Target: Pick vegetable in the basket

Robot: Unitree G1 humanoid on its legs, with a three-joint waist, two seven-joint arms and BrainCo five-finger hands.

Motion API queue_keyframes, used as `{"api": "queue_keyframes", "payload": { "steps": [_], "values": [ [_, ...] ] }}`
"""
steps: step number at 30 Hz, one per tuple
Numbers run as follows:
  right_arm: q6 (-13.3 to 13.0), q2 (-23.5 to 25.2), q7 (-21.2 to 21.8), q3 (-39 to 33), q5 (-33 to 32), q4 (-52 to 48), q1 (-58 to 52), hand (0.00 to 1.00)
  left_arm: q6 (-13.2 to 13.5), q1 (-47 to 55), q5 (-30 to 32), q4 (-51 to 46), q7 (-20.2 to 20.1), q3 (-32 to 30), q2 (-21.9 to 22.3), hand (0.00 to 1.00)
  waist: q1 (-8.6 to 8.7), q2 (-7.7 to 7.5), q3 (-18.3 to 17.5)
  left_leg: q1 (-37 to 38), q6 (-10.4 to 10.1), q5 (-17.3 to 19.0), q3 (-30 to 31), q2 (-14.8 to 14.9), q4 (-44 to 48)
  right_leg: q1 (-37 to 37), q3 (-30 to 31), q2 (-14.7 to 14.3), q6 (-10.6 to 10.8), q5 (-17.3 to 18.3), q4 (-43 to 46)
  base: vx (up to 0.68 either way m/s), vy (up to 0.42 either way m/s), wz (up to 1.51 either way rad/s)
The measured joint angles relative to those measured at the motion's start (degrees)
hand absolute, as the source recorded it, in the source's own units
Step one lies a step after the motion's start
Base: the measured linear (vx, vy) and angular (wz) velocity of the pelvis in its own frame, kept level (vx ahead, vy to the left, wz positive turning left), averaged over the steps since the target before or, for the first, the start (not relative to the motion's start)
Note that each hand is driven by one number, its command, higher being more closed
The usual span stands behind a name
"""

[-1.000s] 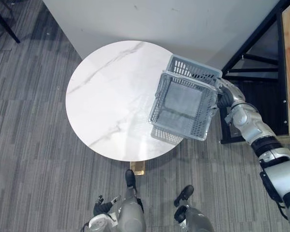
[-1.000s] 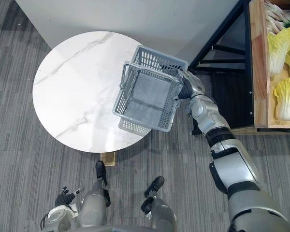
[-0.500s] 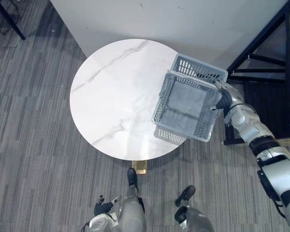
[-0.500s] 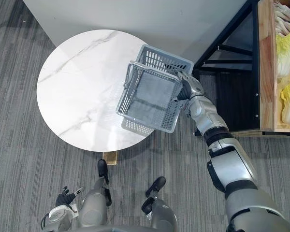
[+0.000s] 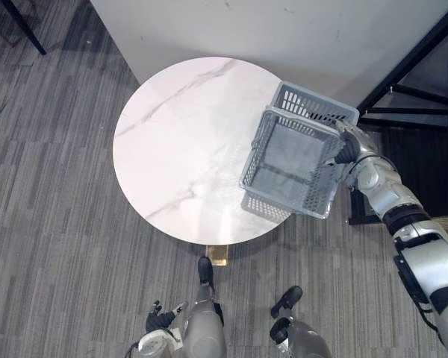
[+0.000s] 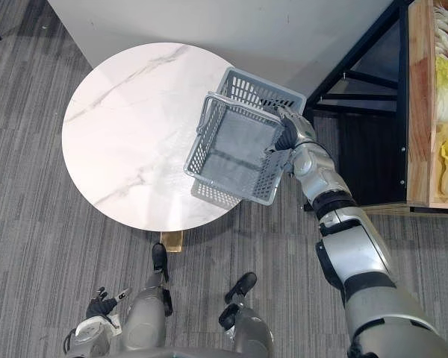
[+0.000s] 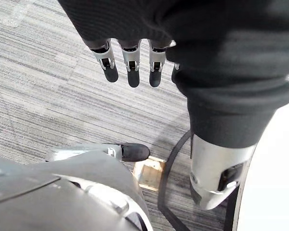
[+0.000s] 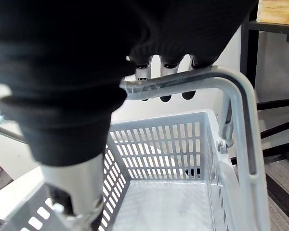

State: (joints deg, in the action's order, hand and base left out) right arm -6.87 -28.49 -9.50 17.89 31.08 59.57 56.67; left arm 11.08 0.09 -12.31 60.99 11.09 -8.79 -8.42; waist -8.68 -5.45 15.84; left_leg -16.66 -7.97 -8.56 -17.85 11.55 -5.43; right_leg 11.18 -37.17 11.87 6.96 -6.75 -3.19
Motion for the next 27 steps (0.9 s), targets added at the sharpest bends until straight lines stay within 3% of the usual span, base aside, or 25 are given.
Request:
{"api": "queue_keyframes", "payload": {
  "steps": [3, 4, 9, 21, 27],
  "values": [
    [0.4, 0.0, -0.2, -0.8, 0.0, 0.4, 0.9, 0.0, 0.0, 0.0, 0.0, 0.0, 0.0, 0.0, -0.1, 0.0, -0.02, 0.07, 0.0, -0.9, -0.1, -0.3, 0.2, 0.0, 0.0, 0.9, 0.0, 0.1, -0.2, -0.1, 0.2, 0.0, 0.0, 0.0],
    [0.4, 0.0, -0.2, -1.2, 0.0, 1.0, 1.2, 1.0, 0.0, 0.0, 0.0, 0.0, 0.0, 0.1, 0.0, 0.0, -0.09, 0.08, 0.1, -1.0, -0.1, -0.3, 0.2, 0.0, 0.0, 1.0, -0.1, 0.1, -0.2, -0.1, 0.2, 0.0, 0.0, 0.0],
    [0.7, -0.2, -1.2, -1.8, 0.0, 2.2, 1.9, 1.0, 0.1, -0.4, -0.1, 0.0, 0.0, 0.6, 0.0, 0.0, -0.91, 0.42, 0.2, -1.6, -0.1, -0.4, 0.6, 0.0, 0.0, 1.4, -0.2, 0.0, -0.2, -0.1, 0.2, 0.0, 0.0, 0.0],
    [0.7, -0.2, -2.1, -1.8, 0.5, 4.3, 4.9, 1.0, 0.1, -0.7, -0.1, 0.0, 0.3, 1.8, 0.4, 0.0, -1.23, 2.13, 1.2, -2.2, 0.0, -0.6, 1.2, -0.1, 0.0, 1.6, -0.8, 0.0, -0.2, -0.1, 0.2, 0.01, 0.01, 0.02],
    [0.6, -0.2, -1.9, -1.3, 2.8, 4.4, 4.8, 1.0, 0.1, -1.1, 0.1, 0.0, 0.6, 2.1, 0.5, 0.0, -1.37, 2.25, 1.2, -2.1, 0.0, -0.6, 1.1, -0.1, 0.0, 1.5, -0.8, 0.1, -0.2, -0.1, 0.2, 0.0, 0.0, 0.0]
  ]
}}
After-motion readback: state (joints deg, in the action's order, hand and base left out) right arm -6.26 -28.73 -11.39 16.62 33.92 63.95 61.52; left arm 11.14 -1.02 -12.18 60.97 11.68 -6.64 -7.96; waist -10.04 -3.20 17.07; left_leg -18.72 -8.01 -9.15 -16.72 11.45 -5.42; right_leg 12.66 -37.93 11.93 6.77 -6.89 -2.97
